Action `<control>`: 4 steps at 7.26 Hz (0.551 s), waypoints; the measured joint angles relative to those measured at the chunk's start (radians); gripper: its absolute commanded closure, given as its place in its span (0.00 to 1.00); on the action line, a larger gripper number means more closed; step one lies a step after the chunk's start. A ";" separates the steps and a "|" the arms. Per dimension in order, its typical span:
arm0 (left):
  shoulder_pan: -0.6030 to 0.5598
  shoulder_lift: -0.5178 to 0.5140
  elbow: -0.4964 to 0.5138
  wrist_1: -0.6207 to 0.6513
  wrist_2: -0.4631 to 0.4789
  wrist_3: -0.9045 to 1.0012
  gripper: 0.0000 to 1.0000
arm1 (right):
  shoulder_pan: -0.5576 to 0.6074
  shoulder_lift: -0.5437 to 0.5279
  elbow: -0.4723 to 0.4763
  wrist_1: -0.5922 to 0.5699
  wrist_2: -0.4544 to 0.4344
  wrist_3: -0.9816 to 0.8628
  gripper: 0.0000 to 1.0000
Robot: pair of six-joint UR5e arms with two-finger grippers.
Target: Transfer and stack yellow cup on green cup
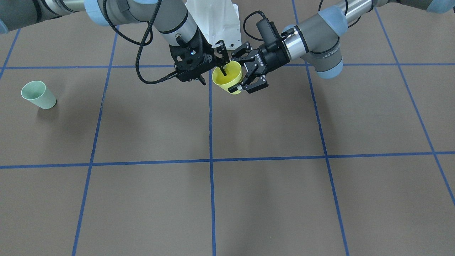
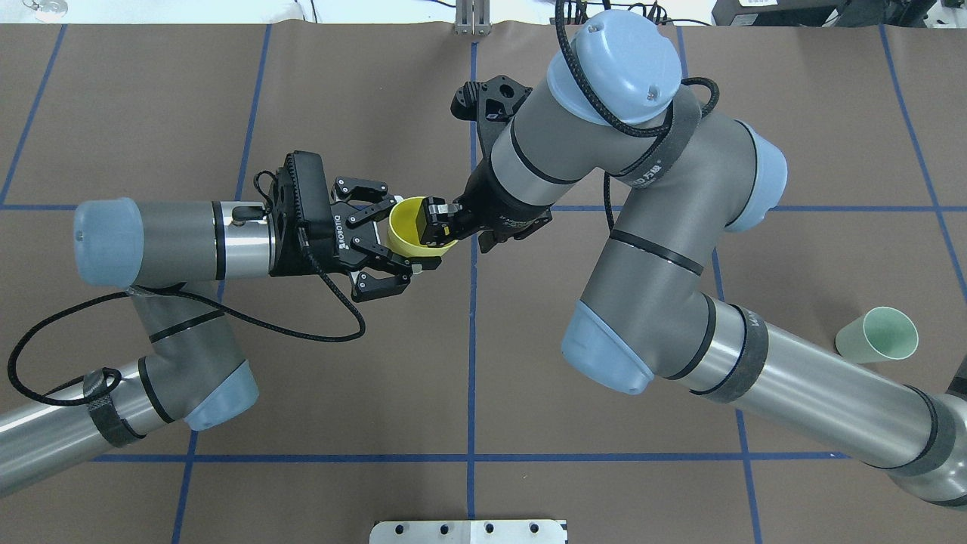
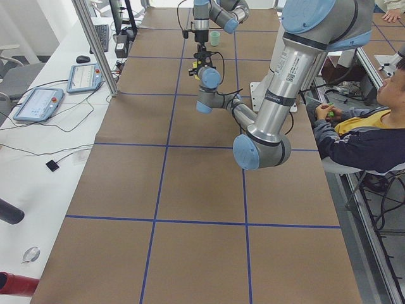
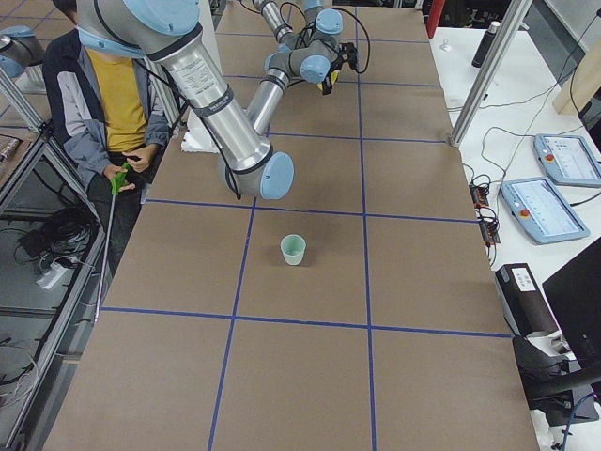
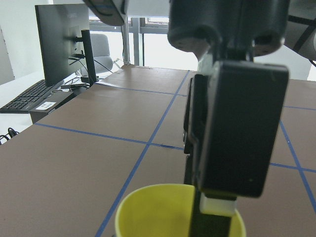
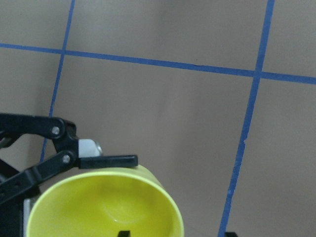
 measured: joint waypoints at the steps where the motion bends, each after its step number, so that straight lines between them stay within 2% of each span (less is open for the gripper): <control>1: 0.000 0.000 0.000 0.000 0.000 0.000 0.70 | 0.001 0.000 0.000 0.002 0.000 -0.001 0.60; 2: 0.000 0.000 0.000 0.000 0.000 0.000 0.70 | 0.003 -0.001 -0.001 0.003 0.000 0.001 0.70; 3: 0.000 0.000 0.000 0.000 0.000 0.000 0.70 | 0.007 0.000 -0.002 0.003 -0.001 0.004 0.74; 4: 0.001 0.000 0.000 0.000 0.000 0.000 0.70 | 0.009 0.001 -0.002 0.004 -0.001 0.007 0.84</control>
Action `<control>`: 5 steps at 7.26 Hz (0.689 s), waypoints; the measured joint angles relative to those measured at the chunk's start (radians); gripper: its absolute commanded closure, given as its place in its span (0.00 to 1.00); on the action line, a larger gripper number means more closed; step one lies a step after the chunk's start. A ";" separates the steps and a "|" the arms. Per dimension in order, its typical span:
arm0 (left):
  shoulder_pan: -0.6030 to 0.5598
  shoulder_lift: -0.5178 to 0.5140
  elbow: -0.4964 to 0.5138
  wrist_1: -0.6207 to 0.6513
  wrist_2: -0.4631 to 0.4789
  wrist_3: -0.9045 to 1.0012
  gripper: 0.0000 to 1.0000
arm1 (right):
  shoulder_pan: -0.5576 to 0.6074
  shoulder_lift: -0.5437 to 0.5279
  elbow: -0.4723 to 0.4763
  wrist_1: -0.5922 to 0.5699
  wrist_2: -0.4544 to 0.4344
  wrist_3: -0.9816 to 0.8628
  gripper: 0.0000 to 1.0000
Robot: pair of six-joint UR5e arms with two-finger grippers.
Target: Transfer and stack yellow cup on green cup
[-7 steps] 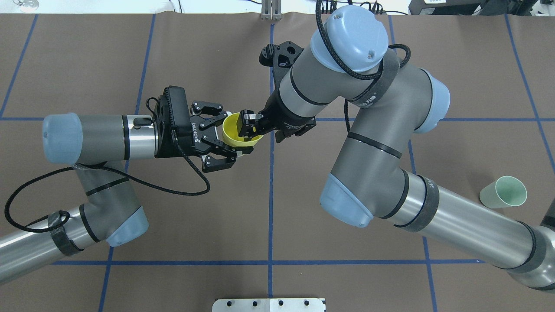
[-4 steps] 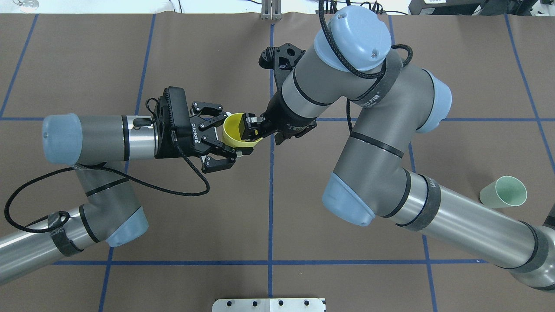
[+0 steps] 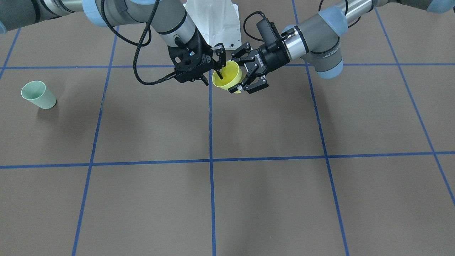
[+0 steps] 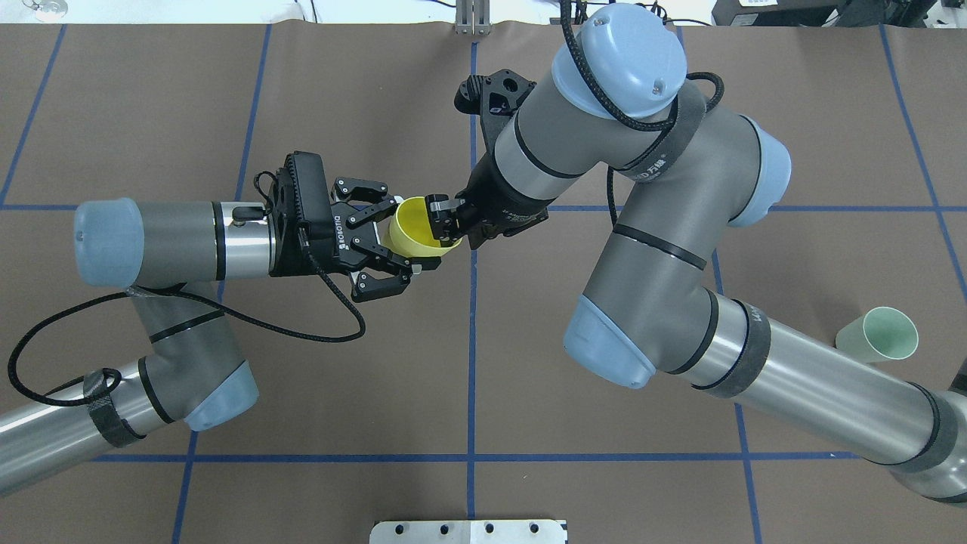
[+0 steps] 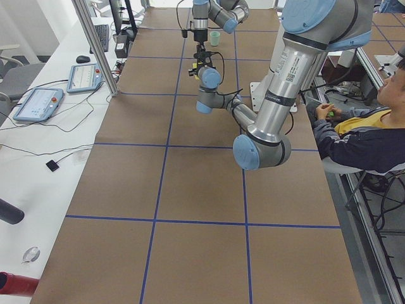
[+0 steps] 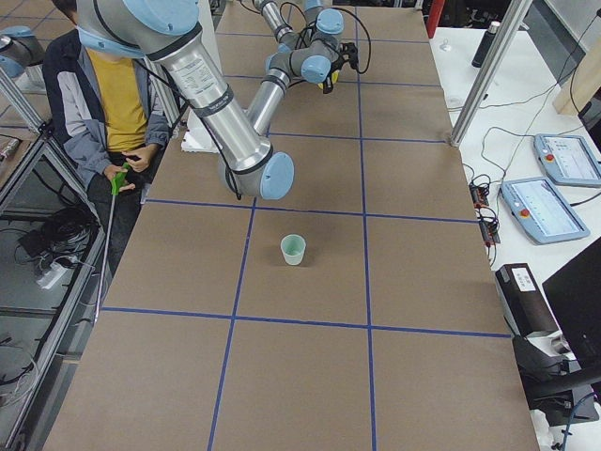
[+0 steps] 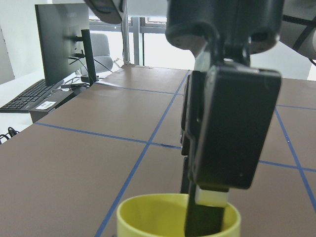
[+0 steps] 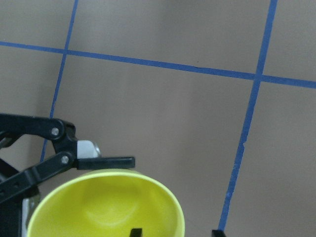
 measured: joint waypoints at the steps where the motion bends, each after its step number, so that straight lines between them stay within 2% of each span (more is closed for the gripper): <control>1: 0.000 0.000 0.000 0.000 0.000 0.000 0.70 | 0.001 0.001 -0.001 -0.001 0.000 0.002 0.82; 3: 0.000 0.000 0.000 -0.003 0.000 0.000 0.70 | 0.002 0.004 -0.001 -0.001 -0.002 -0.004 0.79; 5: 0.000 -0.001 0.001 -0.022 0.000 0.000 0.71 | 0.001 0.008 -0.002 -0.001 -0.003 -0.008 0.82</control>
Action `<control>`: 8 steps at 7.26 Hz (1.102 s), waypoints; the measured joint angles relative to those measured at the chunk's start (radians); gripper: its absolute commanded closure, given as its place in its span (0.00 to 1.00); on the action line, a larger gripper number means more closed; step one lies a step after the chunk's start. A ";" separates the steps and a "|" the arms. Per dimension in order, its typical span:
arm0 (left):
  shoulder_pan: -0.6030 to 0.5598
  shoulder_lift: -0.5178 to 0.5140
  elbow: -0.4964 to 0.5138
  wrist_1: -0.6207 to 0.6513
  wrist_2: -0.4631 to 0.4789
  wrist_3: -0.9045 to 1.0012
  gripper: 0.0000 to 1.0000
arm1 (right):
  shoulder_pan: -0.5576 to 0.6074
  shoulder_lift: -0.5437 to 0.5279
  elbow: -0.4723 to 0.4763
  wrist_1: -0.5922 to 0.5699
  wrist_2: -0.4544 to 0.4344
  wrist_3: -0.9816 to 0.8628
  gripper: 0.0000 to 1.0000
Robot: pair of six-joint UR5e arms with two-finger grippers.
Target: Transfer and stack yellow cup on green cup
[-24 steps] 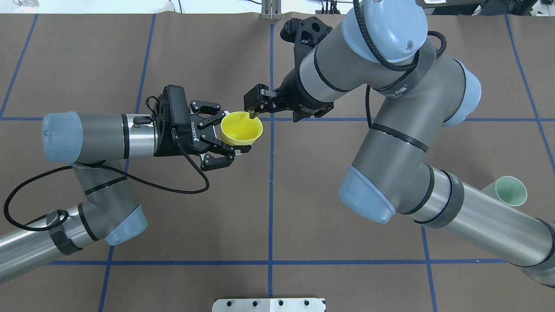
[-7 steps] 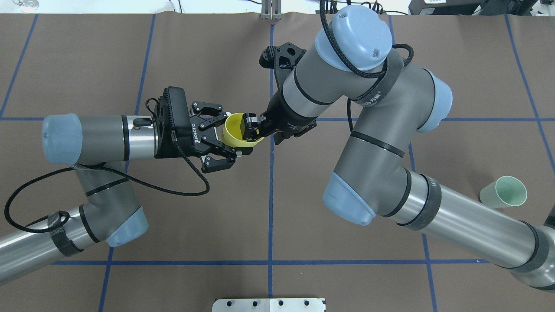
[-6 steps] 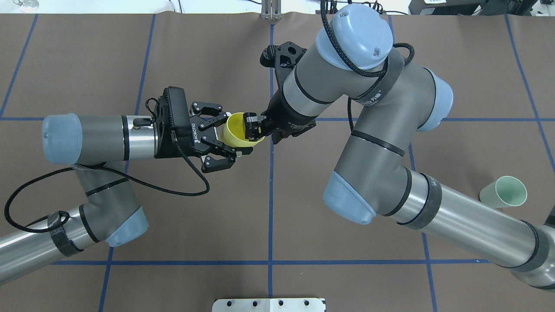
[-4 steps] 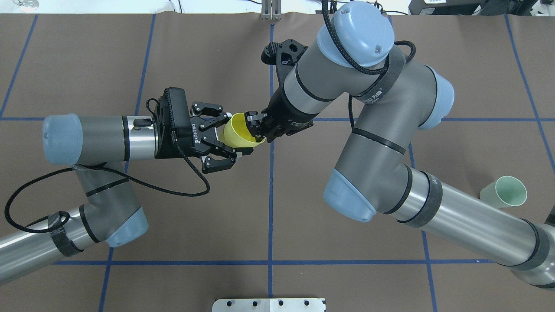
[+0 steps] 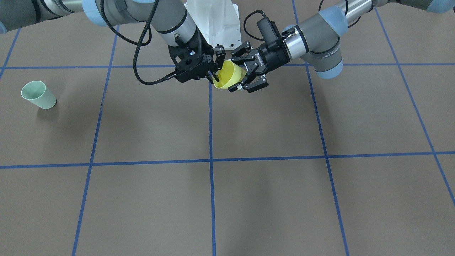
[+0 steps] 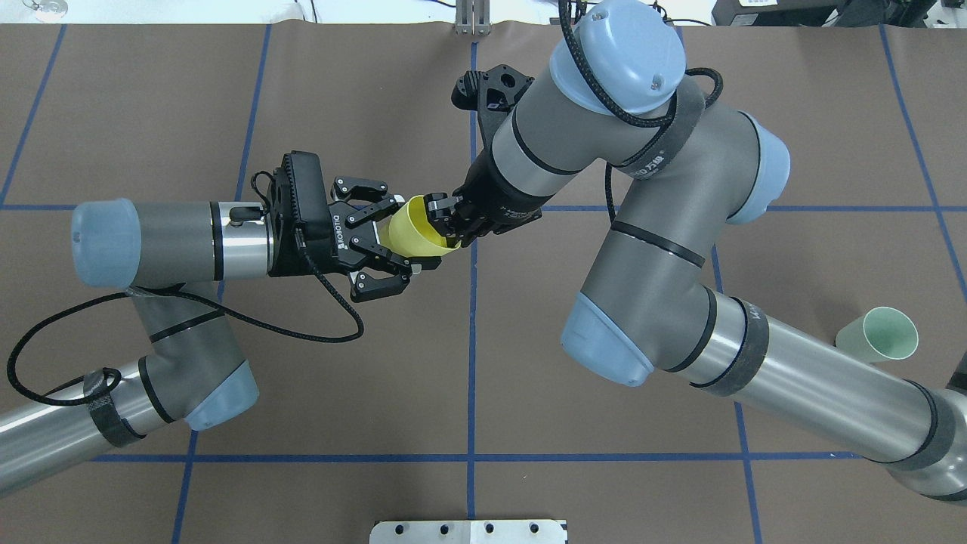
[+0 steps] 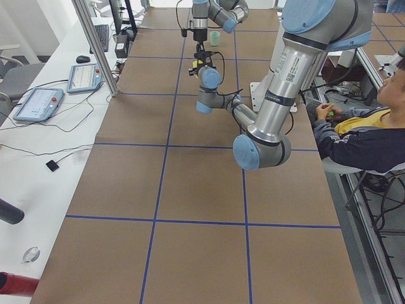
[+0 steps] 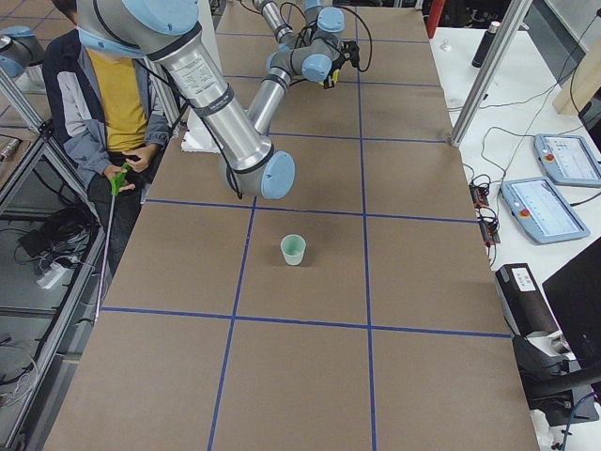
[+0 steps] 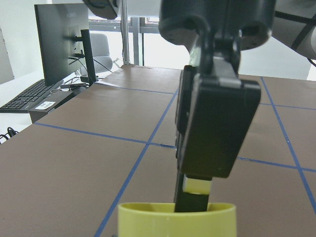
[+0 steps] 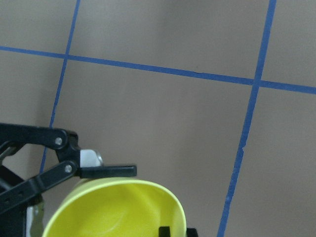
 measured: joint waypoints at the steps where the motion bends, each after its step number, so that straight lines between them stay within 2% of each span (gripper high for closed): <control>1: 0.001 -0.001 -0.001 -0.004 0.000 -0.001 0.71 | 0.000 0.000 0.000 0.000 -0.001 -0.001 1.00; 8: 0.000 0.002 0.000 -0.024 0.001 -0.006 0.67 | 0.033 -0.003 0.012 0.050 -0.031 -0.039 1.00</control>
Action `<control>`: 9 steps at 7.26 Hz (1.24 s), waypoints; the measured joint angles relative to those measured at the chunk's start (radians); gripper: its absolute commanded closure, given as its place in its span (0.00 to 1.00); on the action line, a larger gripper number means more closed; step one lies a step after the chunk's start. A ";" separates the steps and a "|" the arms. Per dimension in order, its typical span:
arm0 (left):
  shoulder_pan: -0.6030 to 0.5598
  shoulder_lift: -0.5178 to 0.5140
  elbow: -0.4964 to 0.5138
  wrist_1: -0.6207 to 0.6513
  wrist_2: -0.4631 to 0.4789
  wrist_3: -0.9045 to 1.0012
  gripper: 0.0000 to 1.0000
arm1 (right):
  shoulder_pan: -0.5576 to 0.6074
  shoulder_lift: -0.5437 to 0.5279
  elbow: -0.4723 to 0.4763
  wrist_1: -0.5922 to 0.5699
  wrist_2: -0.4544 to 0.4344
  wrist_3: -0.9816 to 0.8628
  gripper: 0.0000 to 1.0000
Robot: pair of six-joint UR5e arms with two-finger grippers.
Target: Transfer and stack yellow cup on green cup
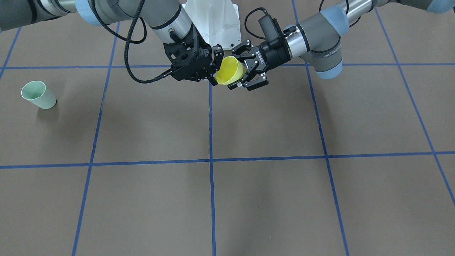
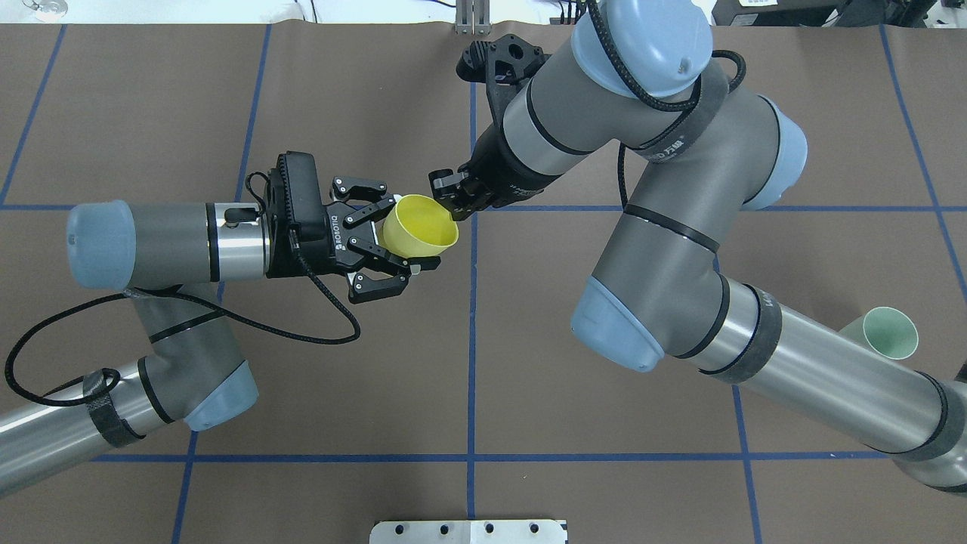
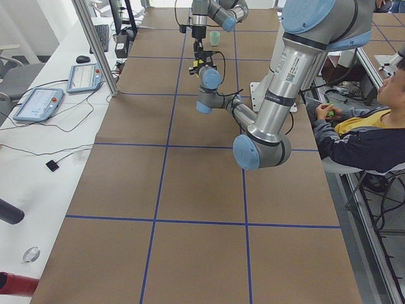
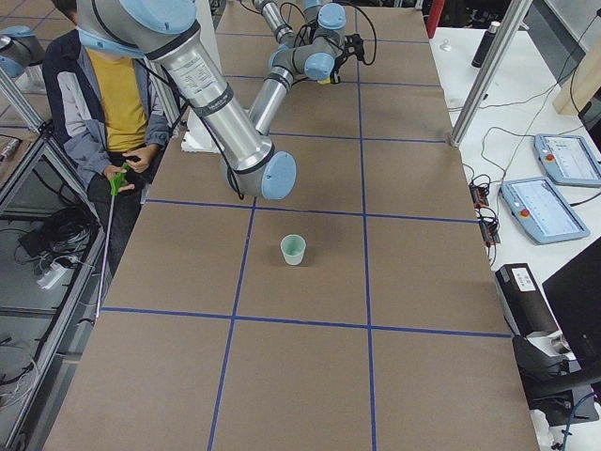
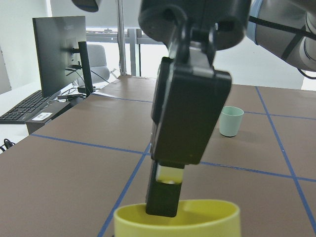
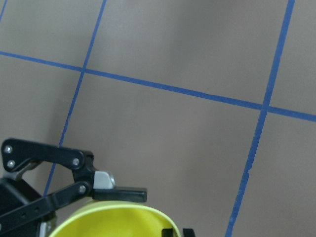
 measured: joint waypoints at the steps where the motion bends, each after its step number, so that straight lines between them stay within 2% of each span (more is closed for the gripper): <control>1: 0.000 0.000 0.000 0.000 0.000 0.000 0.67 | 0.004 0.000 0.000 0.000 0.000 0.000 1.00; 3: 0.001 0.000 0.000 0.000 0.000 -0.001 0.67 | 0.009 -0.003 0.001 0.001 -0.001 -0.004 1.00; 4: 0.001 -0.001 0.000 0.000 0.000 -0.002 0.67 | 0.012 -0.006 0.001 0.002 0.003 -0.016 0.58; 5: 0.001 -0.001 -0.001 0.000 0.000 -0.003 0.67 | 0.015 -0.009 0.001 0.009 0.014 -0.032 0.46; 8: 0.001 -0.001 -0.001 -0.002 0.001 -0.003 0.67 | 0.027 -0.021 -0.004 0.050 0.067 -0.041 0.36; 9: 0.001 -0.001 -0.002 -0.003 0.002 -0.003 0.67 | 0.027 -0.029 -0.008 0.068 0.083 -0.042 0.36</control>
